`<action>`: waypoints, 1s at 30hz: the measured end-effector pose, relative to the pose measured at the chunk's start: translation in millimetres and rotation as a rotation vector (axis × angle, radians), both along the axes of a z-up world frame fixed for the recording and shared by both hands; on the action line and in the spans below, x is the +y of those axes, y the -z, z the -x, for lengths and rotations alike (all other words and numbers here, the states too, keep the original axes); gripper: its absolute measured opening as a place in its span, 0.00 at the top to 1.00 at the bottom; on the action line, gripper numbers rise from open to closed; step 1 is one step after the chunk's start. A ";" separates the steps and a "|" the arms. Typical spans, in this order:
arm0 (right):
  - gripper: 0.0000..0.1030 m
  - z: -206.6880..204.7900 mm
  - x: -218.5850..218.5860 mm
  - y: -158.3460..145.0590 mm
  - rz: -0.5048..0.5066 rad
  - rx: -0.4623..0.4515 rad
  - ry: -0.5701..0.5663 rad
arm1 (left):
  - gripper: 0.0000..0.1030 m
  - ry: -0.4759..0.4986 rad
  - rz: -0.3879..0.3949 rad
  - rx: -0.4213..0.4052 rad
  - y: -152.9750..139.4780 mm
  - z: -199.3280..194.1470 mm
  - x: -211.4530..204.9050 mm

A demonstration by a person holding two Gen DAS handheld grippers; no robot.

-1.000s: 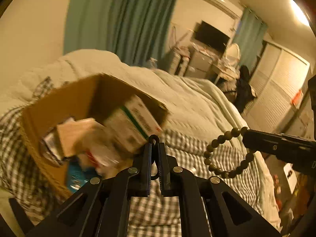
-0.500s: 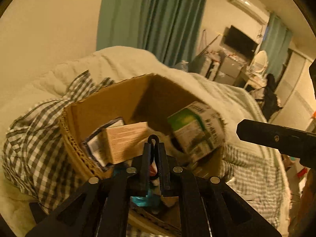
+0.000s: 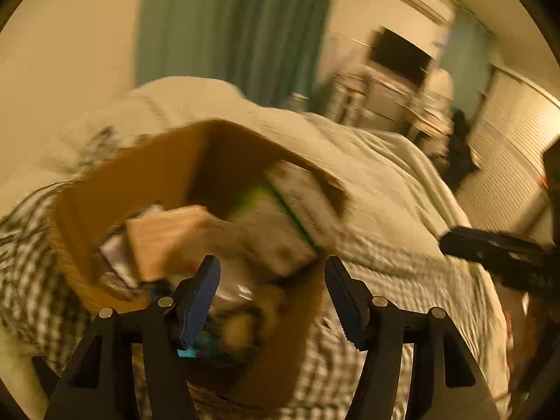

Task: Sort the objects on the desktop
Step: 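Move both open tools back over the white tube and cylinder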

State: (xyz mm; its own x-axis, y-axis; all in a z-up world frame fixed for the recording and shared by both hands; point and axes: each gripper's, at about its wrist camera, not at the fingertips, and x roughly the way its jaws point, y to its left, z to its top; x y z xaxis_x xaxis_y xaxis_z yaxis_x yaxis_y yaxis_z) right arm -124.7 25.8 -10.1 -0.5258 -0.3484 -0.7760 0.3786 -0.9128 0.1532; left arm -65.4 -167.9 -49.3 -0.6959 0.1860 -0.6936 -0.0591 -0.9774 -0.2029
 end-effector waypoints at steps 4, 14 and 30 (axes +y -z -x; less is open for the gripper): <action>0.60 -21.2 49.8 2.5 0.001 -0.021 0.083 | 0.36 0.117 0.016 -0.013 0.7 -14.9 39.8; 0.60 -82.7 101.3 27.0 -0.034 -0.038 0.059 | 0.35 0.231 0.059 -0.137 48.7 -47.2 110.7; 0.60 -84.8 166.6 124.3 -0.084 -0.227 0.138 | 0.35 0.279 0.184 -0.143 105.9 3.8 167.0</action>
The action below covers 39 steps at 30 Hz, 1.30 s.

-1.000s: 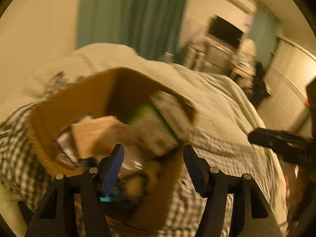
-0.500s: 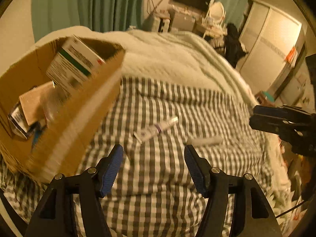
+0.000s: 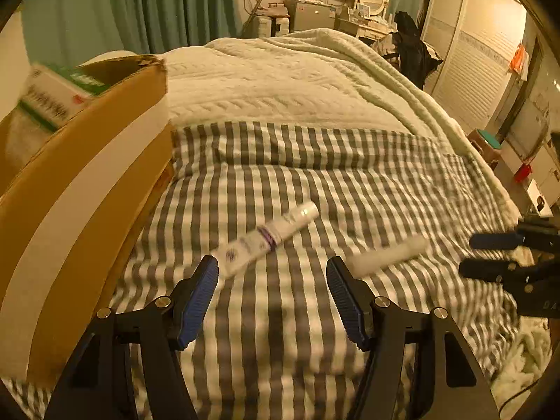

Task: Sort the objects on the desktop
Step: 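Grasp the white purple-labelled tube upright with the left tool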

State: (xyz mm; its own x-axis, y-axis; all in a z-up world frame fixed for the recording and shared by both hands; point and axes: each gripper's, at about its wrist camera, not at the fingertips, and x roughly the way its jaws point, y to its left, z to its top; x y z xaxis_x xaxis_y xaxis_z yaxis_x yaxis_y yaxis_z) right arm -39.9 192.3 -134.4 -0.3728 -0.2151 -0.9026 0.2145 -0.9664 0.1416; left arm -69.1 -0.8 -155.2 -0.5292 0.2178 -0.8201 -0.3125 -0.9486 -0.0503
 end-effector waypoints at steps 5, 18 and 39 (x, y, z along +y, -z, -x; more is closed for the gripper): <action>0.60 26.7 15.3 33.4 0.028 -0.096 0.061 | 0.35 0.017 0.008 -0.028 21.1 35.8 8.5; 0.58 66.6 18.2 83.6 0.054 -0.221 0.078 | 0.40 0.112 0.074 -0.111 74.6 69.3 25.9; 0.87 52.6 -3.4 24.6 -0.077 -0.076 0.022 | 0.86 0.088 -0.059 -0.091 23.9 41.1 -4.3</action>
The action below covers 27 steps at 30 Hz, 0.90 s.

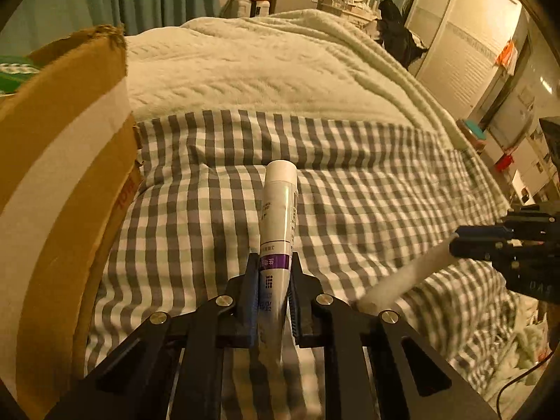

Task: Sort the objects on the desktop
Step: 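Grasp the white purple-labelled tube upright with the left tool, then grasp the white cylinder with the right tool while the left tool holds the tube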

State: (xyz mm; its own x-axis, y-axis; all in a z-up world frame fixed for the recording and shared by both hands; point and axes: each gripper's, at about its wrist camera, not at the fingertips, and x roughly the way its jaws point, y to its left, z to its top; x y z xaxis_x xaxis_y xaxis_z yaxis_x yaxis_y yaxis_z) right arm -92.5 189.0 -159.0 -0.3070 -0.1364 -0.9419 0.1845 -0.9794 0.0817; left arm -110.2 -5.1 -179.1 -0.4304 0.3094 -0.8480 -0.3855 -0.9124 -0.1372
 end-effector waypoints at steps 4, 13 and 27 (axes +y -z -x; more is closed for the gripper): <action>0.87 -10.6 -10.5 -20.9 -0.017 0.049 -0.015 | 0.86 -0.003 -0.023 -0.001 -10.9 -13.7 -2.0; 0.87 -33.7 -23.9 -48.0 -0.011 0.114 -0.026 | 0.86 -0.033 -0.044 -0.003 -25.2 -54.0 -22.8; 0.87 -64.1 -55.6 -49.4 -0.007 0.098 -0.109 | 0.86 -0.052 -0.065 -0.034 -23.8 -82.2 -36.4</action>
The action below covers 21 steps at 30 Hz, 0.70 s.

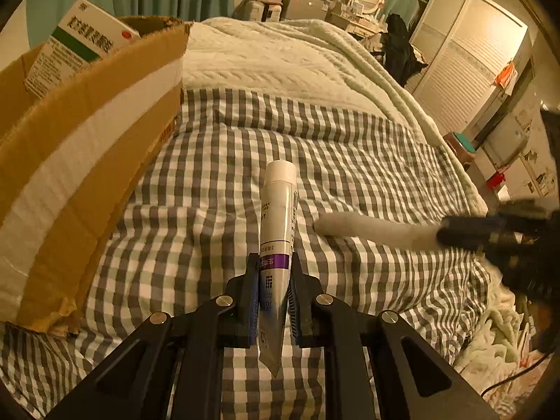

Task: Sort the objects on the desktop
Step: 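Grasp the white cylinder with the right tool while the left tool holds the tube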

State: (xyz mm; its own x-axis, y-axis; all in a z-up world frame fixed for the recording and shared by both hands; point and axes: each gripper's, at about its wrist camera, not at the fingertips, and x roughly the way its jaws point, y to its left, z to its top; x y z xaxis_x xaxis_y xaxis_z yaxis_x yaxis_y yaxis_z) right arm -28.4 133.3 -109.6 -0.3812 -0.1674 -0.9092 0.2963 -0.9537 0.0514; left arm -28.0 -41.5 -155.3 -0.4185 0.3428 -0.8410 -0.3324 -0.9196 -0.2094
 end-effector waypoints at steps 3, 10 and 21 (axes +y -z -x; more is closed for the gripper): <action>0.84 -6.8 -0.2 24.3 0.030 -0.089 -0.009 | 0.86 0.004 0.003 -0.017 6.9 -0.7 0.6; 0.64 0.7 4.1 56.0 0.067 -0.144 0.016 | 0.86 0.006 0.013 -0.054 26.7 9.3 1.9; 0.69 44.2 5.3 77.3 0.073 -0.157 0.005 | 0.86 0.028 -0.011 -0.078 40.7 44.3 8.3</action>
